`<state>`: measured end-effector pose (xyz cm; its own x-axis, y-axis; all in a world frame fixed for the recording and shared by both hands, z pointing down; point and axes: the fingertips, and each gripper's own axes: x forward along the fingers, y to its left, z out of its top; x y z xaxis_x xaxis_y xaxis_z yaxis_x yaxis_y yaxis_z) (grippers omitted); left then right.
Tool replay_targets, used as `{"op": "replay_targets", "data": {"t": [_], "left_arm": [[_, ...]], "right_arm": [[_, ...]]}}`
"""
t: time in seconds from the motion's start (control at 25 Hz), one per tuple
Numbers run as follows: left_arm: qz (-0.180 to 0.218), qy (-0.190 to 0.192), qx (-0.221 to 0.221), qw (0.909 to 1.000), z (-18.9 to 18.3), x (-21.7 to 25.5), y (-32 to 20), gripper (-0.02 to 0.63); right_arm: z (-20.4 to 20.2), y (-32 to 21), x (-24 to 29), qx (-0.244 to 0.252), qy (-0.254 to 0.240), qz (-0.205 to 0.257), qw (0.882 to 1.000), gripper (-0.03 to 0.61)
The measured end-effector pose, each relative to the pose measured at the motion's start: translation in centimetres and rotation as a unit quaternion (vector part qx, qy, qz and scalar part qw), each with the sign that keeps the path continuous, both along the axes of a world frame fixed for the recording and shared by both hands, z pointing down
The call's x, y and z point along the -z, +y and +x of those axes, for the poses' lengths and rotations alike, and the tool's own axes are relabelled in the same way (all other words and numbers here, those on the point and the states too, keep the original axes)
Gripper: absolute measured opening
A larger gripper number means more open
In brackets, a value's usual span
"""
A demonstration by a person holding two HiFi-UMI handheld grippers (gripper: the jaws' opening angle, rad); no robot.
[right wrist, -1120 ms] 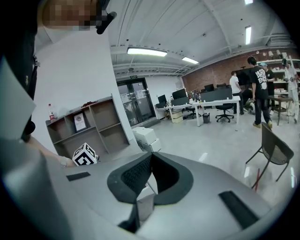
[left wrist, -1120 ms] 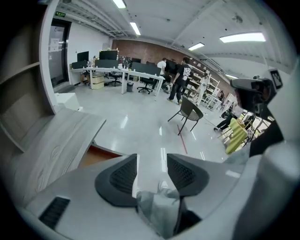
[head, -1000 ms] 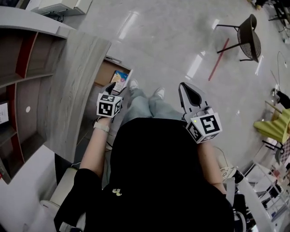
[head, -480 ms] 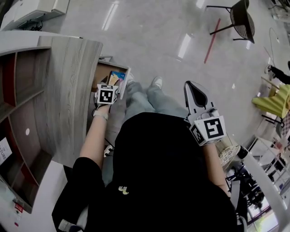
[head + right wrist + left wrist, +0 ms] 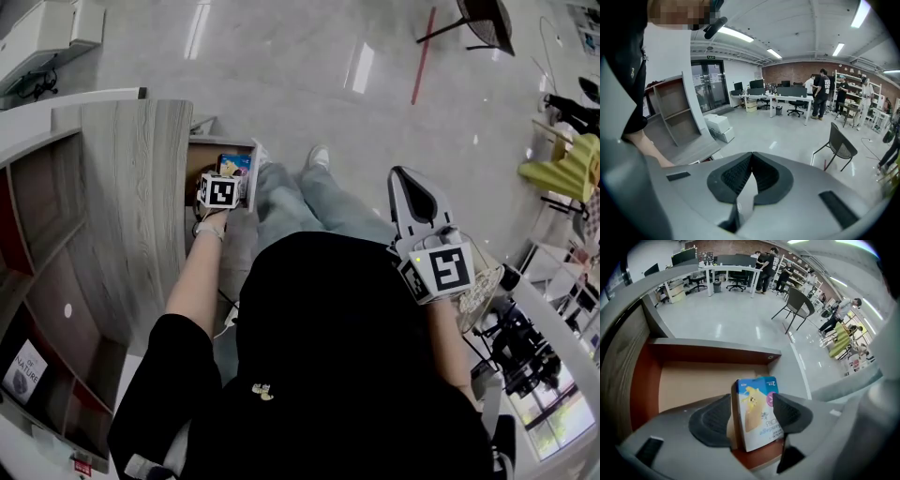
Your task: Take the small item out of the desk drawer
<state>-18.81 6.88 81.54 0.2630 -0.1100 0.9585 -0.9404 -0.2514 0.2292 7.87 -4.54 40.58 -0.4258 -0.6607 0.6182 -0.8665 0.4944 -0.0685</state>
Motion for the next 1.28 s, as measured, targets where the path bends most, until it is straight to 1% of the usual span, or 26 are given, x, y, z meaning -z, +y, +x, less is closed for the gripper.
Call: {"op": "replay_targets", "data": {"t": [0.08, 0.24, 0.4, 0.52, 0.64, 0.76, 0.96, 1.0, 1.16, 1.28], "left_arm": [[0.002, -0.010, -0.002, 1.0000, -0.4, -0.8, -0.2, 0.272], [-0.010, -0.004, -0.005, 0.9999, -0.2, -1.8, -0.4, 0.272], [-0.017, -0.005, -0.013, 0.9998, -0.1, -2.4, -0.6, 0.272], [-0.011, -0.016, -0.014, 0.9997, -0.2, -2.2, -0.7, 0.272], [-0.006, -0.017, -0.011, 0.9998, -0.1, -2.1, -0.6, 0.272], [0.000, -0.017, -0.006, 0.9998, 0.1, -2.0, -0.8, 0.272], [-0.006, -0.001, 0.001, 1.0000, 1.0, -2.2, -0.5, 0.272], [-0.007, 0.005, 0.007, 0.9999, 1.2, -2.2, -0.5, 0.275], [0.000, 0.028, 0.054, 0.9981, 1.2, -0.3, -1.6, 0.275], [0.010, 0.040, 0.057, 0.9975, 1.3, 0.9, -1.8, 0.275]], "right_arm": [[0.0, -0.1, -0.2, -0.003, 0.005, -0.003, 1.000, -0.004], [0.2, -0.3, -0.3, -0.007, 0.015, -0.006, 1.000, -0.005], [0.1, -0.7, -0.2, -0.007, 0.012, -0.001, 1.000, -0.003], [0.3, -0.5, -0.1, -0.005, 0.014, -0.001, 1.000, -0.005], [0.4, -0.5, 0.0, -0.002, 0.011, 0.002, 1.000, -0.003], [0.7, -0.1, -0.2, 0.000, 0.014, -0.012, 1.000, -0.004], [1.1, 0.4, -0.2, 0.006, 0.012, -0.013, 1.000, -0.005], [1.2, 0.5, -0.2, 0.007, 0.011, -0.013, 1.000, -0.003], [1.5, 0.7, 0.0, 0.010, 0.007, -0.009, 1.000, -0.004], [1.9, 0.9, 0.2, 0.012, 0.001, -0.005, 1.000, -0.005]]}}
